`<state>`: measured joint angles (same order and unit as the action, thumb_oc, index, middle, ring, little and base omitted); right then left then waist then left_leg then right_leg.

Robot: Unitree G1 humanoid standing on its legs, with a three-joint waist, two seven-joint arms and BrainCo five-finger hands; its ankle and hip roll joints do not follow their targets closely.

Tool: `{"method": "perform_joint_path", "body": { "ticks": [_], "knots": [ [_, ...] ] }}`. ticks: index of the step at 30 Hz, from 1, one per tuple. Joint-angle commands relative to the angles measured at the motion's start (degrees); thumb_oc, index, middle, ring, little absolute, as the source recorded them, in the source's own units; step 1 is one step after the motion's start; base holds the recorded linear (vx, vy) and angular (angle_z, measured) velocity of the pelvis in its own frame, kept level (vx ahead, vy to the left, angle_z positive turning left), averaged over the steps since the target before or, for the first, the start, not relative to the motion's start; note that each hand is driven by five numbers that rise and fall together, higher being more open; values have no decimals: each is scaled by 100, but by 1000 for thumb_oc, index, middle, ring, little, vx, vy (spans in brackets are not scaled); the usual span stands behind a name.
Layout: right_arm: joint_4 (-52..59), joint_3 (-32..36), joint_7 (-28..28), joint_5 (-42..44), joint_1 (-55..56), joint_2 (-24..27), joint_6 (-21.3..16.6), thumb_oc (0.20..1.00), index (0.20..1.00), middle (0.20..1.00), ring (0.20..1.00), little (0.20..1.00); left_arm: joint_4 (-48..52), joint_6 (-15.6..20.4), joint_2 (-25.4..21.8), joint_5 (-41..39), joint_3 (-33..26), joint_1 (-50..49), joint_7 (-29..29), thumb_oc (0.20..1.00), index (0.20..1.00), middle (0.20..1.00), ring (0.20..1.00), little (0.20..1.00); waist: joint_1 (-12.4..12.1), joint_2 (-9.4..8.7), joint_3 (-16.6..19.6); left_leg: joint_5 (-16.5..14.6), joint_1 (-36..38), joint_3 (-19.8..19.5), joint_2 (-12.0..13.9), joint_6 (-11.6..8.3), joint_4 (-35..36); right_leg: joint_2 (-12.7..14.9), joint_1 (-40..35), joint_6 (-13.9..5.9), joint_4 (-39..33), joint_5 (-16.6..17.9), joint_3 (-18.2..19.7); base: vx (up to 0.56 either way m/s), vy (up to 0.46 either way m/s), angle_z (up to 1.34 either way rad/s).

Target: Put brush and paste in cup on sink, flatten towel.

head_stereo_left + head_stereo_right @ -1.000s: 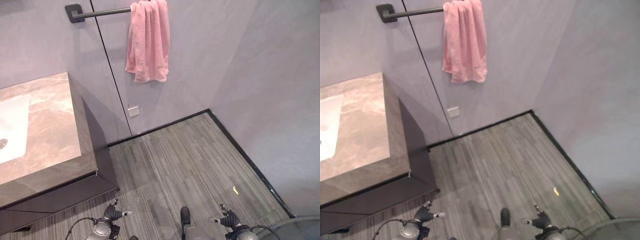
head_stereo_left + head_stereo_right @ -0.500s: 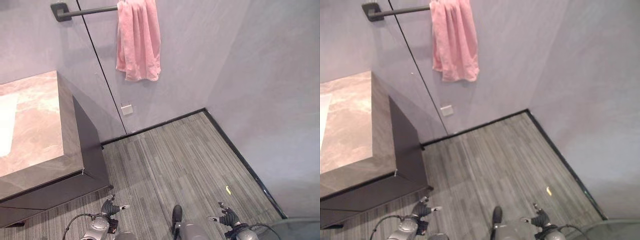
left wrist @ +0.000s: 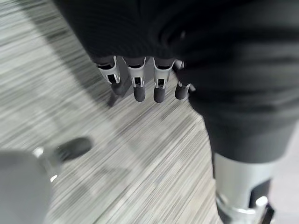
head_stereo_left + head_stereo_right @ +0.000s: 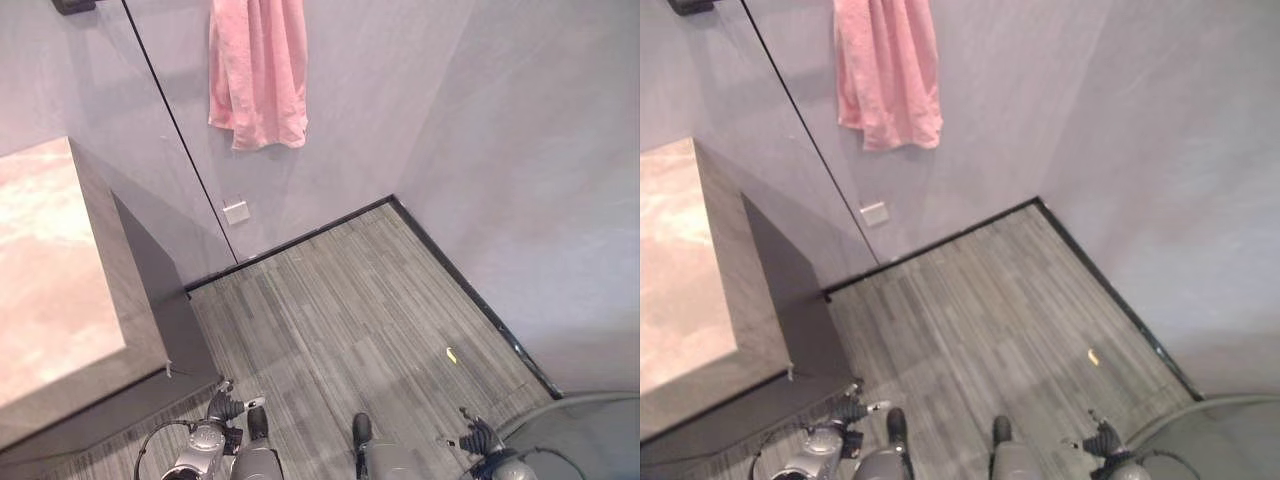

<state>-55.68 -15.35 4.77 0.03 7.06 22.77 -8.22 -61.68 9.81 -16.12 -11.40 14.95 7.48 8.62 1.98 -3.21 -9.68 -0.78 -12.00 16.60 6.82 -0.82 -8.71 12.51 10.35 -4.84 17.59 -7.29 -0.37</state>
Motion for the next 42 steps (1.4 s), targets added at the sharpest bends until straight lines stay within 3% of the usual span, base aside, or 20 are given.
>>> {"method": "perform_joint_path", "body": {
  "ticks": [1, 5, 6, 7, 8, 9, 11, 12, 13, 14, 16, 18, 20, 21, 23, 25, 28, 31, 32, 42],
  "knots": [
    [520, -65, -19, 55, -135, 64, -37, 1000, 1000, 1000, 1000, 1000, 264, 107, -351, -13, 8, 143, 28, 1000, 1000, 1000, 1000, 1000, 81, -142, 93, 595, -839, -232, 118, -135, -316, 267, -808, -419, 63, 1379, 172, 257, 416, -48],
    [656, -93, -19, 102, -234, 48, -38, 1000, 1000, 1000, 1000, 1000, 379, 99, -405, 84, 85, 129, 4, 1000, 1000, 1000, 1000, 1000, 83, -109, 1, 360, -556, -144, -167, 111, -195, 423, -499, -384, 636, 2064, 85, 167, 254, -21],
    [706, -140, -23, 157, -280, 27, -46, 1000, 1000, 1000, 1000, 1000, 384, 79, -425, 151, 104, 100, -7, 1000, 1000, 1000, 1000, 1000, 176, -34, -60, 296, -362, -243, -321, 196, -41, 91, -326, -378, 964, 2141, 313, 286, 324, 2],
    [753, -153, -46, 221, -297, 2, -89, 1000, 1000, 1000, 1000, 1000, 373, 87, -419, 161, 102, 96, -24, 1000, 1000, 1000, 1000, 1000, 228, -11, -52, 295, -219, -253, -381, 209, 88, -164, -239, -364, 928, 1898, 431, 212, 212, 5],
    [752, -153, -46, 222, -298, 3, -89, 1000, 1000, 1000, 1000, 1000, 373, 88, -418, 161, 102, 97, -24, 1000, 1000, 1000, 1000, 1000, 219, -2, -44, 304, -226, -247, -370, 206, 97, -176, -227, -361, 920, 1912, 437, 219, 230, 7],
    [817, -189, -56, 248, -341, -18, -102, 1000, 1000, 1000, 1000, 1000, 308, 104, -426, 183, 78, 78, -8, 1000, 1000, 1000, 1000, 1000, 247, 10, -39, 243, 56, -106, -423, 234, 342, -186, 179, -321, 818, 1715, 105, 122, 149, 16],
    [885, -183, -54, 261, -349, -10, -120, 1000, 1000, 1000, 1000, 1000, 290, 99, -413, 203, 74, 59, -23, 1000, 1000, 1000, 1000, 1000, 257, 36, -19, 230, 198, -104, -440, 214, 467, -226, 266, -317, 603, 1610, -61, 220, 104, -12],
    [1018, -172, -60, 315, -340, -17, -136, 1000, 1000, 1000, 1000, 1000, 228, 93, -401, 211, 62, 42, -38, 1000, 1000, 1000, 1000, 1000, 323, 70, -43, 177, 366, -183, -466, 170, 550, -365, 525, -349, 200, 1331, -78, 239, 34, -43],
    [1019, -171, -60, 315, -339, -16, -135, 1000, 1000, 1000, 1000, 1000, 227, 93, -400, 211, 62, 41, -38, 1000, 1000, 1000, 1000, 1000, 329, 71, -52, 172, 375, -190, -466, 169, 547, -363, 512, -348, 203, 1323, -85, 336, -28, -38],
    [1107, -166, -46, 341, -361, -4, -155, 1000, 1000, 1000, 1000, 1000, 174, 118, -375, 285, 75, 35, -34, 1000, 1000, 1000, 1000, 1000, 397, 30, -87, 80, 522, -271, -527, 114, 527, -347, 628, -425, -481, 1378, 42, 268, -57, 6],
    [1147, -156, -42, 332, -370, 16, -151, 1000, 1000, 1000, 1000, 1000, 171, 131, -362, 305, 73, 32, -36, 1000, 1000, 1000, 1000, 1000, 427, 16, -120, 26, 650, -317, -549, 87, 542, -307, 579, -480, -812, 1482, 63, 229, -58, 39],
    [1235, -135, -44, 286, -396, 19, -139, 1000, 1000, 1000, 1000, 1000, 116, 148, -321, 363, 36, -12, -29, 1000, 1000, 1000, 1000, 1000, 472, -39, -108, -145, 926, -477, -542, -14, 520, -16, 774, -636, -1442, 1908, 133, 297, -133, 46],
    [1242, -142, -57, 259, -394, 17, -129, 1000, 1000, 1000, 1000, 1000, 94, 143, -306, 344, 11, -19, -21, 1000, 1000, 1000, 1000, 1000, 483, -63, -104, -197, 1041, -556, -526, -57, 490, 55, 820, -671, -1582, 2003, 112, 299, -159, 40],
    [1239, -167, -81, 210, -387, 14, -115, 1000, 1000, 1000, 1000, 1000, 98, 133, -284, 349, -1, -54, -29, 1000, 1000, 1000, 1000, 1000, 473, -106, -73, -269, 1223, -641, -503, -104, 455, 122, 842, -739, -1650, 2112, -89, 388, -239, 48],
    [1299, -174, -122, 191, -336, 11, -112, 1000, 1000, 1000, 1000, 1000, 68, 102, -279, 385, 0, -62, -47, 1000, 1000, 1000, 1000, 1000, 471, -141, -16, -256, 1285, -764, -473, -166, 387, 126, 688, -722, -1603, 1996, -141, 267, -198, 49],
    [1233, -208, -199, 226, -313, 41, -110, 1000, 1000, 1000, 1000, 1000, -95, 103, -239, 460, 22, -116, -80, 1000, 1000, 1000, 1000, 1000, 479, -193, 191, -165, 1562, -863, -259, -301, 446, -184, 486, -619, -1472, 1913, -51, 314, -278, 43],
    [1182, -171, -185, 239, -266, 153, -125, 1000, 1000, 1000, 1000, 1000, -159, 77, -188, 410, -20, -175, -112, 1000, 1000, 1000, 1000, 1000, 466, -128, 355, 149, 1653, -1019, 2, -480, 470, -399, 266, -466, -1421, 1718, -260, 220, -226, 11],
    [1078, -168, -166, 246, -285, 171, -125, 1000, 1000, 1000, 1000, 1000, -168, 82, -171, 399, -8, -179, -127, 1000, 1000, 1000, 1000, 1000, 475, -113, 390, 219, 1652, -1061, 80, -528, 472, -449, 206, -421, -1441, 1657, -332, 133, -166, 32],
    [982, -124, -95, 259, -355, 245, -120, 1000, 1000, 1000, 1000, 1000, -191, 76, -158, 355, -18, -176, -104, 1000, 1000, 1000, 1000, 1000, 448, -89, 459, 400, 1638, -1105, 215, -624, 418, -551, 109, -338, -1436, 1513, -470, 160, -201, 29],
    [631, -219, -200, 287, -348, 203, -109, 1000, 1000, 1000, 1000, 1000, -311, 56, -123, 316, -106, -236, -130, 1000, 1000, 1000, 1000, 1000, 370, 8, 467, 997, 1668, -1319, 385, -761, 233, -864, 9, -44, -1193, 1085, -599, 126, -145, 7]
  ]
}}
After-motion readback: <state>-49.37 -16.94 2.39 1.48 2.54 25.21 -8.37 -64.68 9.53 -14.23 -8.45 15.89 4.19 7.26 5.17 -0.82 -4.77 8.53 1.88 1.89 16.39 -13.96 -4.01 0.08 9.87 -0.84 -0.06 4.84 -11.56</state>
